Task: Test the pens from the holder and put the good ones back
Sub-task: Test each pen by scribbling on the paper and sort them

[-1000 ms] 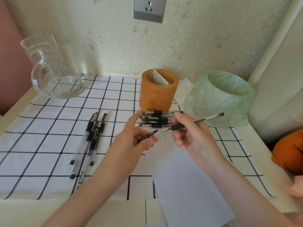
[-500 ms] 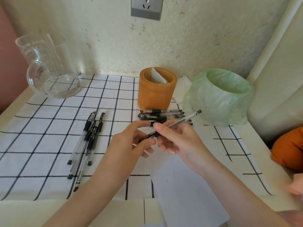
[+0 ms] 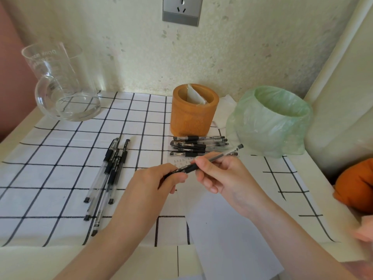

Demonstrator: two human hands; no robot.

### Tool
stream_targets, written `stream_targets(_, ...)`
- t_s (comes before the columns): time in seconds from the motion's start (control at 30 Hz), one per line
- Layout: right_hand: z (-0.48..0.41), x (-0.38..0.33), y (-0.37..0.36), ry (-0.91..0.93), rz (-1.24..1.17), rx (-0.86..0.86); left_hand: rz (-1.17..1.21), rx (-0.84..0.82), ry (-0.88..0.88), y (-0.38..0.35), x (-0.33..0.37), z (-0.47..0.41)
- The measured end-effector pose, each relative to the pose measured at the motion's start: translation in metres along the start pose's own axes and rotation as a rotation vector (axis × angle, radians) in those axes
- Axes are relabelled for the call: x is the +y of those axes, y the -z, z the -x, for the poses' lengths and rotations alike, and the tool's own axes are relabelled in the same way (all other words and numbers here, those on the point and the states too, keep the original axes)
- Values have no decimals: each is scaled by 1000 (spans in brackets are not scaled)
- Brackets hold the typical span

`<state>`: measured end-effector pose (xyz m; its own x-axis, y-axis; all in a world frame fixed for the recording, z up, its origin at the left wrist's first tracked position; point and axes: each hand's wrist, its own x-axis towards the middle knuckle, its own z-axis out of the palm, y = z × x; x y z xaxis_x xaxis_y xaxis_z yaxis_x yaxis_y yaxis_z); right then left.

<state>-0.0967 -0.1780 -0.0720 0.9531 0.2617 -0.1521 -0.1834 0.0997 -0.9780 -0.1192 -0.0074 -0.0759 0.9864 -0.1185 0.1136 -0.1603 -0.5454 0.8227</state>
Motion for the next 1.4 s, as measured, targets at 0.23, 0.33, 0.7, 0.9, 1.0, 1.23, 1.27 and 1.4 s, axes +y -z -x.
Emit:
stream_targets(0.23, -7, 7, -10, -96, -80, 120, -126, -86, 72, -8, -3, -4)
stream_targets(0.33, -12, 8, -8, -135, -187, 135, -250, -42, 96, 4, -2, -9)
stream_targets(0.7, -38, -5, 5, -204, -488, 120, -854, 115, 204, 29, -29, -2)
stream_targets(0.9, -48, 0, 5, -163, -503, 238, -951, 51, 279, 28, -33, -3)
stream_targets(1.0, -48, -1, 4, -157, -497, 259, -926, 45, 323, 27, -33, -5)
stream_targets(1.23, -36, -6, 2, -75, -386, 204, -835, 70, 296, 25, -32, -7)
stream_targets(1.27, -34, -8, 2, -68, -368, 184, -805, 68, 294, 25, -32, -8)
stream_targets(1.4, -29, -9, 1, -55, -287, 153, -595, 96, 312, 27, -31, -10)
